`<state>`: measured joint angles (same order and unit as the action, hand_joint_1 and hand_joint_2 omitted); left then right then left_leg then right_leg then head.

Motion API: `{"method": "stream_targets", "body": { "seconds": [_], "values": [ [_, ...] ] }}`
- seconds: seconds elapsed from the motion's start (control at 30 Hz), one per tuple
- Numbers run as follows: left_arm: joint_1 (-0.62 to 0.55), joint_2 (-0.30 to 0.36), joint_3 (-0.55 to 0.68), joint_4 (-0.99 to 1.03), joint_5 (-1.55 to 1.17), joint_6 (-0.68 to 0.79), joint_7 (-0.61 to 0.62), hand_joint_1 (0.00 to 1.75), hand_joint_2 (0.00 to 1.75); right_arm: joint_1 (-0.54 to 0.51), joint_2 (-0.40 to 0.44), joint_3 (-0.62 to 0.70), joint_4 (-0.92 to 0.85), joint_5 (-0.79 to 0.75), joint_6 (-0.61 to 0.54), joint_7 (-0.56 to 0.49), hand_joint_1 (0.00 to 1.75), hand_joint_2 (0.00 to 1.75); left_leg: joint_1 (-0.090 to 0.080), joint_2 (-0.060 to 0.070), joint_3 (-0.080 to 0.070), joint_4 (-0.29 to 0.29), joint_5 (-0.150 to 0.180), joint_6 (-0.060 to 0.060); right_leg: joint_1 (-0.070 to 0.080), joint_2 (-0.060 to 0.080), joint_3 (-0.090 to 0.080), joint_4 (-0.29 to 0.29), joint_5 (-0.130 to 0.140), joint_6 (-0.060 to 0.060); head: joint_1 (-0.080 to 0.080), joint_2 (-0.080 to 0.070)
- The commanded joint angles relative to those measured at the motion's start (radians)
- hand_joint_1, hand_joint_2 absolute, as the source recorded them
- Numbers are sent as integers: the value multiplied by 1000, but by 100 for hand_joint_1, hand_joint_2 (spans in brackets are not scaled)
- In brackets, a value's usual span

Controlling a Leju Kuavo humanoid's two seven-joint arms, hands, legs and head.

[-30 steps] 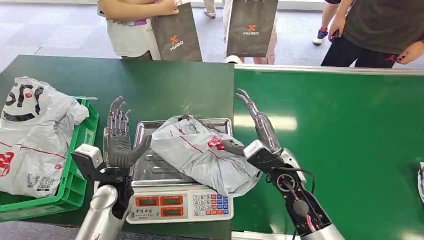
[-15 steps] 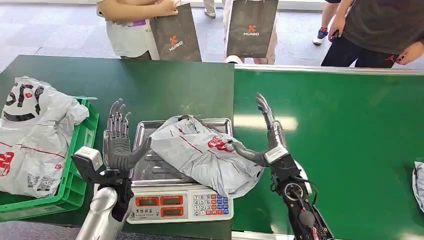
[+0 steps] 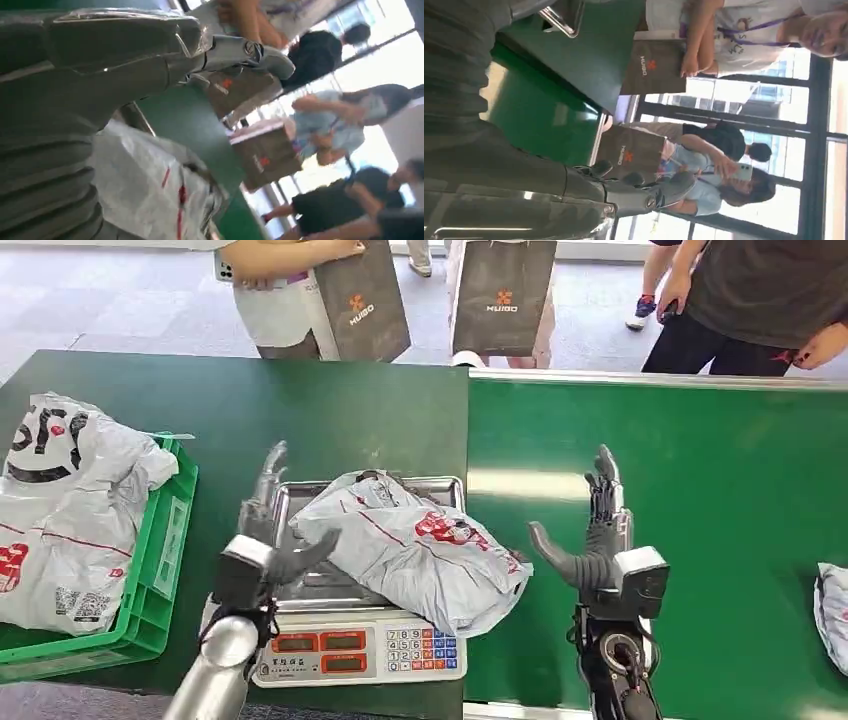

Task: Moved the parcel from conveyor to table for the left to box.

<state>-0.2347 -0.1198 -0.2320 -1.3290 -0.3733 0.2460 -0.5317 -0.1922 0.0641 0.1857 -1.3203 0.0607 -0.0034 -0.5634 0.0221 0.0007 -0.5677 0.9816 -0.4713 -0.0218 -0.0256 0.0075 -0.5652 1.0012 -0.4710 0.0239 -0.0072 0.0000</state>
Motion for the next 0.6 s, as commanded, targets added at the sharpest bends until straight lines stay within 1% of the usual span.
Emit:
{"method": "stream_targets", "body": {
  "seconds": [0.03, 0.07, 0.1, 0.2, 0.3, 0.4, 0.6],
  "values": [
    [-167, 63, -178, 273, -316, -113, 130, 0, 175, 1, 31, -72, 15, 16, 39, 9, 0, 175, 0, -3, 0, -1, 2, 2, 1, -4, 1, -1, 1, -3, 1, 0],
    [-168, 61, -175, 281, -316, -113, 130, 0, 175, 0, 31, -73, 16, 16, 40, 9, 0, 175, 0, -4, 0, -1, 2, 1, 0, -4, 1, -1, 1, -2, 0, 0],
    [-192, 64, -191, 332, -347, -155, 136, 0, 175, -2, 34, -77, 20, 20, 47, 12, 0, 175, -1, -4, 1, -2, 3, 2, 0, -4, 2, -1, 1, -3, 0, 0],
    [-237, 59, -205, 435, -399, -199, 153, 0, 175, 0, 39, -83, 25, 29, 60, 16, 0, 175, 0, -2, 1, -1, 1, 1, 0, -2, 2, -1, 0, -2, 0, 0],
    [-247, 56, -206, 465, -409, -213, 156, 0, 175, 3, 41, -85, 23, 32, 63, 17, 0, 175, 0, -2, 2, -2, 1, 1, 0, -3, 2, -1, 0, -2, 0, 0],
    [-272, 52, -219, 537, -468, -277, 173, 0, 175, 1, 49, -99, 24, 44, 74, 22, 0, 175, 0, -2, 2, -1, 1, 1, 0, -2, 2, -1, 0, -2, 0, 0],
    [-270, 52, -218, 539, -468, -276, 173, 0, 175, 1, 50, -99, 24, 44, 74, 22, 0, 175, 0, 0, 3, -2, 1, 1, 0, -1, 5, -1, 1, -2, 0, 0]
  ]
}}
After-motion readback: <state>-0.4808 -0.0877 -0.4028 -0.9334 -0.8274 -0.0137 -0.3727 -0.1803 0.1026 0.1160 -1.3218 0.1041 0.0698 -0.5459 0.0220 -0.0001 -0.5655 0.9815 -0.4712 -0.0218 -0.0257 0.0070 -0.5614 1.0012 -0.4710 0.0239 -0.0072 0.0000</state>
